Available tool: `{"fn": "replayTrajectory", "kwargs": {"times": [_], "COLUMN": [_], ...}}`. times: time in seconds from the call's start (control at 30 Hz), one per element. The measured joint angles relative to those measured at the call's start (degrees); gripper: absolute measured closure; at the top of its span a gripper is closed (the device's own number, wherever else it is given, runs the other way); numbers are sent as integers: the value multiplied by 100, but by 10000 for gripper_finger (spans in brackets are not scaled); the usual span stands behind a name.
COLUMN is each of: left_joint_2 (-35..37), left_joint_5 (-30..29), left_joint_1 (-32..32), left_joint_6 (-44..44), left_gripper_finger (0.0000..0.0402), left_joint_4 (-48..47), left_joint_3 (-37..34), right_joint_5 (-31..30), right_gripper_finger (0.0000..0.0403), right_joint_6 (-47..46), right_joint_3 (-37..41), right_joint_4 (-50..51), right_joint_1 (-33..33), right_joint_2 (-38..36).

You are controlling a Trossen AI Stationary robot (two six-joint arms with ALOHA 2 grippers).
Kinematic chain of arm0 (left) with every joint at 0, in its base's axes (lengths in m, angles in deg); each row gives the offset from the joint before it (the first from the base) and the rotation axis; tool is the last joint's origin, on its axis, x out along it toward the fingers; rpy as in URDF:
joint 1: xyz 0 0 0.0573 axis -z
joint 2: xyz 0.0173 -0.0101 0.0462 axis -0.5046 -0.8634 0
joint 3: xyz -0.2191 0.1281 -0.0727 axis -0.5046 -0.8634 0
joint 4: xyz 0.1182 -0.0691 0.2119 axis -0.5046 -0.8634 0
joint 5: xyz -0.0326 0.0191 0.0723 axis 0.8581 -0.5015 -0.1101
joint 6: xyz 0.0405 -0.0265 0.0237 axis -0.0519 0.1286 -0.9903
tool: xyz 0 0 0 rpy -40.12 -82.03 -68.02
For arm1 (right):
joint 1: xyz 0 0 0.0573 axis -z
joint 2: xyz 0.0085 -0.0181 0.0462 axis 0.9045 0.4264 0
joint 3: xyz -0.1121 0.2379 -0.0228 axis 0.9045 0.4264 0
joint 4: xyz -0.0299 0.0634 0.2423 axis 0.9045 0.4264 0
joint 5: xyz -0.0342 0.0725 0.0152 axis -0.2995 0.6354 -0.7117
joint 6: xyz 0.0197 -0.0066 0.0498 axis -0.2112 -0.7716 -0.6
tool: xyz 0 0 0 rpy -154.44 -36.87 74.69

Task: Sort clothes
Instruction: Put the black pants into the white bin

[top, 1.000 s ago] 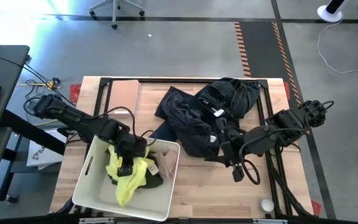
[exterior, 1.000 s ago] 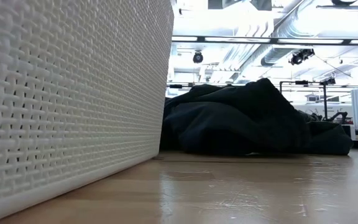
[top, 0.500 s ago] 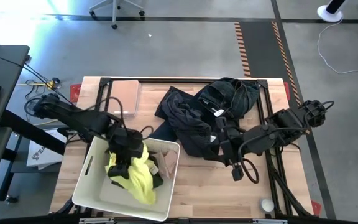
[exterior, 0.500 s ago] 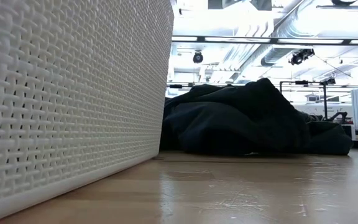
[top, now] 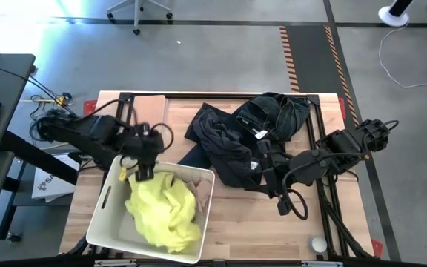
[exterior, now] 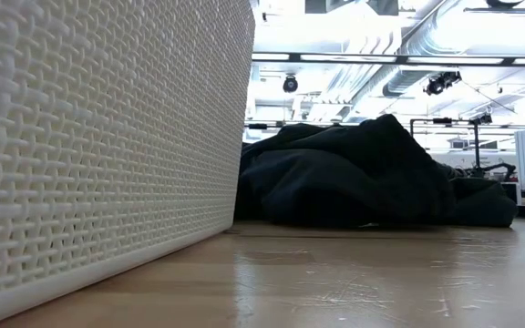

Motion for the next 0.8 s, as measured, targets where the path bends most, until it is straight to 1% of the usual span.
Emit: {"fn": "replayTrajectory", "kwargs": {"times": [0.13, 0.3, 0.37, 0.47, 0.6, 0.67, 0.73, 0.8], "left_joint_2": [-22, 12, 51, 125, 244, 368, 553, 842], "left_joint_5": [-49, -57, 185, 799, 1314, 1516, 1623, 1606], "left_joint_1": [-584, -1064, -1249, -1488, -1538, -1495, -1443, -1401], "left_joint_6": [-251, -875, -1037, -1143, -1112, -1110, -1072, -899], "left_gripper_finger": [204, 204, 204, 204, 204, 204, 204, 204], "left_joint_4": [-79, 103, 223, 308, 328, 264, 216, 205], "left_joint_3": [-318, -792, -984, -1247, -1440, -1457, -1459, -1457], "right_joint_5": [-22, -97, 50, 140, 124, 183, 552, 956], "right_gripper_finger": [281, 281, 281, 281, 281, 281, 281, 281], "right_joint_6": [-149, -404, -511, -838, -1615, -1865, -1913, -1862], "right_joint_3": [11, 465, 752, 1162, 1749, 2148, 2653, 3212], "right_joint_4": [9, 137, 198, 374, 875, 902, 698, 287], "right_joint_1": [5, 131, 201, 315, 681, 910, 1177, 1448], "right_joint_2": [0, -7, -7, -7, -7, -43, -150, -340]}}
